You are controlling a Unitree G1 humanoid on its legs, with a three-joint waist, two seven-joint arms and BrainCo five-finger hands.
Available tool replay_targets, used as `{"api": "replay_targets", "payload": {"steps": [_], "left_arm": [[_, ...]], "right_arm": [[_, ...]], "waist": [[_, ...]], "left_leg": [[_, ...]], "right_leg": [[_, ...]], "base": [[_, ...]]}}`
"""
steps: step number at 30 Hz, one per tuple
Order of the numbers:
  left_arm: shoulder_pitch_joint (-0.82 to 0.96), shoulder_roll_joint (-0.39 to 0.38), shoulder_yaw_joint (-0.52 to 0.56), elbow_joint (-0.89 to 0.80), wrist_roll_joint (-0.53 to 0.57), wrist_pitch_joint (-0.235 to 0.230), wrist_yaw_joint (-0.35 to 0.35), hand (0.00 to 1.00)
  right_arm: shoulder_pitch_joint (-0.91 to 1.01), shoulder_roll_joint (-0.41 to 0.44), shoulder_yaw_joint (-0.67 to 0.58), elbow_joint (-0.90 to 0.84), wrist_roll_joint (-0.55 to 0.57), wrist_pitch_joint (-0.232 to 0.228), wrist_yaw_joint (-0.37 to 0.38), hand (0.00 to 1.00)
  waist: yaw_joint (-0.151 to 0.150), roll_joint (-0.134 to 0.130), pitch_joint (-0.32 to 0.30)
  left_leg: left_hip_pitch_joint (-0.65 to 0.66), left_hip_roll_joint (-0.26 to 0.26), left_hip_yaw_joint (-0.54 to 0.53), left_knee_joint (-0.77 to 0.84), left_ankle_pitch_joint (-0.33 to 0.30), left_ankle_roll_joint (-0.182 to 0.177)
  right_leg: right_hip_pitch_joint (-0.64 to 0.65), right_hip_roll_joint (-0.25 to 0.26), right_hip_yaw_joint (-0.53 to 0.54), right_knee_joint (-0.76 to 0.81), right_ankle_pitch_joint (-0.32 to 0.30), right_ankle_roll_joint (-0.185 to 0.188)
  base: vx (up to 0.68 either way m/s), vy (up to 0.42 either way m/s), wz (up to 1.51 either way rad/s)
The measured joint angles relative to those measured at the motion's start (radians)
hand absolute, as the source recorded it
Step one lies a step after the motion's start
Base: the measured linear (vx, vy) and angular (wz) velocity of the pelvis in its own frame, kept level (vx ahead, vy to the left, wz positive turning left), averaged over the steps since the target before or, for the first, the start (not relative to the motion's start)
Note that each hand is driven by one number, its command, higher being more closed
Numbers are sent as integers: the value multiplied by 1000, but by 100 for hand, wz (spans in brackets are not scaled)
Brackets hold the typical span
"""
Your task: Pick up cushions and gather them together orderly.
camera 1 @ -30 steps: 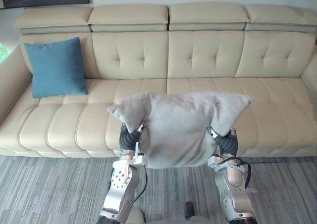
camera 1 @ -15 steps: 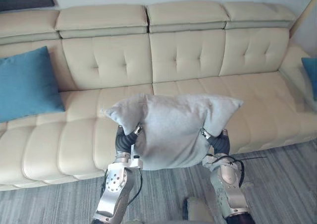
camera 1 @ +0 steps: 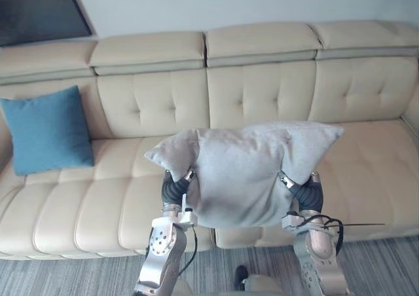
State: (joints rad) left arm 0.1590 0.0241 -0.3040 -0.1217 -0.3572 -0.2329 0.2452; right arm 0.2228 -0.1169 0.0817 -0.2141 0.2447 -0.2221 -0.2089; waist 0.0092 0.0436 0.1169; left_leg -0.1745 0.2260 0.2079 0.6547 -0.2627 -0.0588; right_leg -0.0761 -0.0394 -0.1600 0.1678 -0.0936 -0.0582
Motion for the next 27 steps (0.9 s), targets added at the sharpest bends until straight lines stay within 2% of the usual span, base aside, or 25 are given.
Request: {"api": "replay_targets", "payload": {"steps": [1,3,4,6,7,9,12,16,18,22,27], "left_arm": [[10,0,-1,0,1,0,-3,100],[15,-1,-5,1,1,1,-5,100],[16,14,-5,14,2,2,-5,100],[16,20,-6,19,2,2,-5,100],[16,33,-8,20,2,2,-5,100],[15,39,-12,26,2,2,-5,100],[-12,51,-17,43,2,-2,-2,100],[-157,106,-28,103,4,-5,53,100],[-259,110,-24,118,6,-5,102,100],[-416,112,-8,149,15,-12,180,100],[-737,132,24,306,26,-37,307,100]], "right_arm": [[0,0,0,17,0,0,0,100],[0,-2,-3,33,0,-2,0,100],[4,26,-4,77,-4,8,0,100],[13,40,-4,83,-7,14,0,100],[15,58,-4,83,-9,16,0,100],[12,58,-5,83,-10,15,-2,100],[-37,55,-8,134,-11,7,-12,100],[-199,47,-11,238,-50,6,-70,100],[-301,38,-10,243,-51,7,-108,100],[-469,29,-10,275,-54,6,-186,100],[-757,1,-12,371,-96,3,-314,100]], "waist": [[0,3,-10],[0,19,-20],[0,0,-37],[1,-21,-45],[0,-38,-55],[-3,-43,-57],[-9,-46,-64],[-7,-52,-63],[-2,-51,-28],[-1,-51,-26],[5,-47,5]], "left_leg": [[19,-38,-20,-202,28,4],[36,-52,-40,-338,133,6],[67,-73,-22,-389,133,-12],[74,-91,-9,-414,136,-8],[89,-116,5,-450,144,5],[125,-144,12,-501,158,16],[137,-171,9,-566,185,26],[44,-181,4,-623,239,34],[-19,-183,4,-616,252,35],[-122,-175,7,-603,268,37],[-231,-170,4,-601,299,36]], "right_leg": [[7,-14,2,1,6,30],[7,-5,15,3,2,49],[8,-15,56,-13,13,77],[9,-29,68,-35,23,91],[12,-48,84,-61,32,105],[38,-67,90,-95,42,120],[31,-85,90,-115,49,130],[-67,-85,90,-159,98,126],[-127,-83,90,-152,117,125],[-248,-83,97,-110,121,121],[-363,-83,98,-87,136,115]], "base": [[180,152,-11],[167,174,-27],[187,179,-35],[158,156,-25],[122,150,-16],[97,135,-6],[44,90,6],[-46,15,4],[-60,15,0],[-76,-5,-1],[-62,-5,4]]}}
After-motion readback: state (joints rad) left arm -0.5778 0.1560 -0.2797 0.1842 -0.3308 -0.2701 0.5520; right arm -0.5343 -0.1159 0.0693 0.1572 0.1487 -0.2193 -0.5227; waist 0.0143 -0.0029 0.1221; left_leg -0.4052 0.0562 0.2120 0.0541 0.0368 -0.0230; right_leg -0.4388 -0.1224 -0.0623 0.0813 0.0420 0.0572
